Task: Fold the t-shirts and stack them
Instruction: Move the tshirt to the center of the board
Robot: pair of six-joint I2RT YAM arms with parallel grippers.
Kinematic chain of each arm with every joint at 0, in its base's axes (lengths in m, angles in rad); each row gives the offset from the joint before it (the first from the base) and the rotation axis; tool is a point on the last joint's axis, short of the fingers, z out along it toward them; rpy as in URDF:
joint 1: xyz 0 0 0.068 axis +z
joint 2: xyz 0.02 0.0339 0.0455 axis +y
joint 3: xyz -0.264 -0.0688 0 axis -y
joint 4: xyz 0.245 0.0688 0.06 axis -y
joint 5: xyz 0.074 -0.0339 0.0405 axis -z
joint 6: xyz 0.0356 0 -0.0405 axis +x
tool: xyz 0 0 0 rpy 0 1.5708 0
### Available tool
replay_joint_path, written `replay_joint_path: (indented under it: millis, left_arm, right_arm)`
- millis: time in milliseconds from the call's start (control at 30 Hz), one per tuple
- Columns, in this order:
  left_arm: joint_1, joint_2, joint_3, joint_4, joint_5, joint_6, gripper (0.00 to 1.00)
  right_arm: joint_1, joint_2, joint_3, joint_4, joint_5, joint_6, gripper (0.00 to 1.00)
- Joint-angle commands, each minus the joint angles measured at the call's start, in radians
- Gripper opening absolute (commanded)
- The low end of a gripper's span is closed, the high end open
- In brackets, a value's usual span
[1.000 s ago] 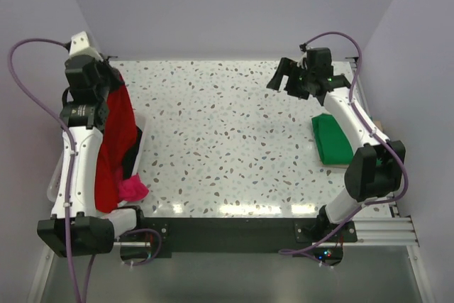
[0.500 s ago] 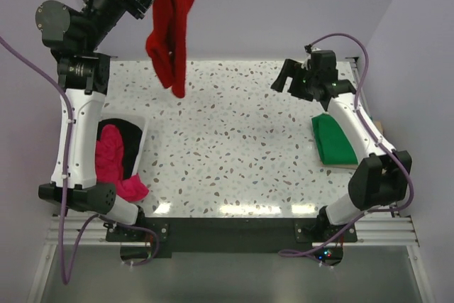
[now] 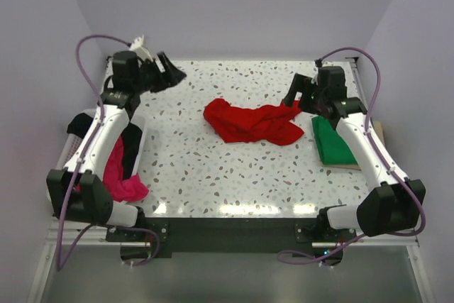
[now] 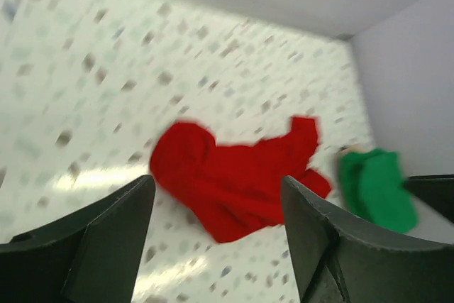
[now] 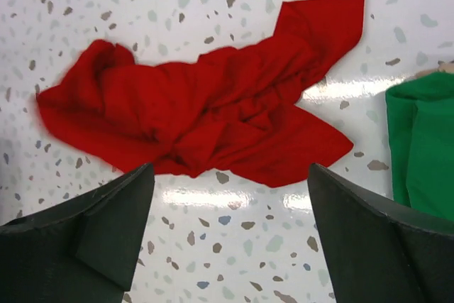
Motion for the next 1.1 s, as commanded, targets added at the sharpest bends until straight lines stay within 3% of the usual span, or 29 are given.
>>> replay_joint_path:
  millis: [0,233,400,700,833,1067]
  left_arm:
    - [0.001,0.060,-0.142,-0.263,-0.193,0.127,0.76]
    - [-0.083,0.128,-0.181,-0.142,-0.140,0.092,0.74]
    - [-0.187,0.328,-0.007,-0.187,-0.144,0.114,0.75]
    - [-0.266,0.528,0.204,-0.196,-0.046,0.101,0.75]
    - [-0.298,0.608,0.265,-0.283,-0.133,0.129,0.76]
    - [-0.298,0.714,0.330,-0.296,-0.150,0.157,0.73]
  right_arm:
    - [-0.004,-0.020,-0.064,-0.036,0.052,-0.035,0.92]
    - [-0.013,0.029,-0.136,-0.016,0.040,-0.001,0.93]
    - [-0.035,0.125,-0.134,0.026,0.037,0.023,0.91]
    - [-0.081,0.205,-0.117,0.015,-0.008,0.041,0.87]
    - [-0.089,0.236,-0.116,0.024,-0.017,0.042,0.87]
    - [-0.109,0.308,-0.085,0.021,-0.018,0.025,0.88]
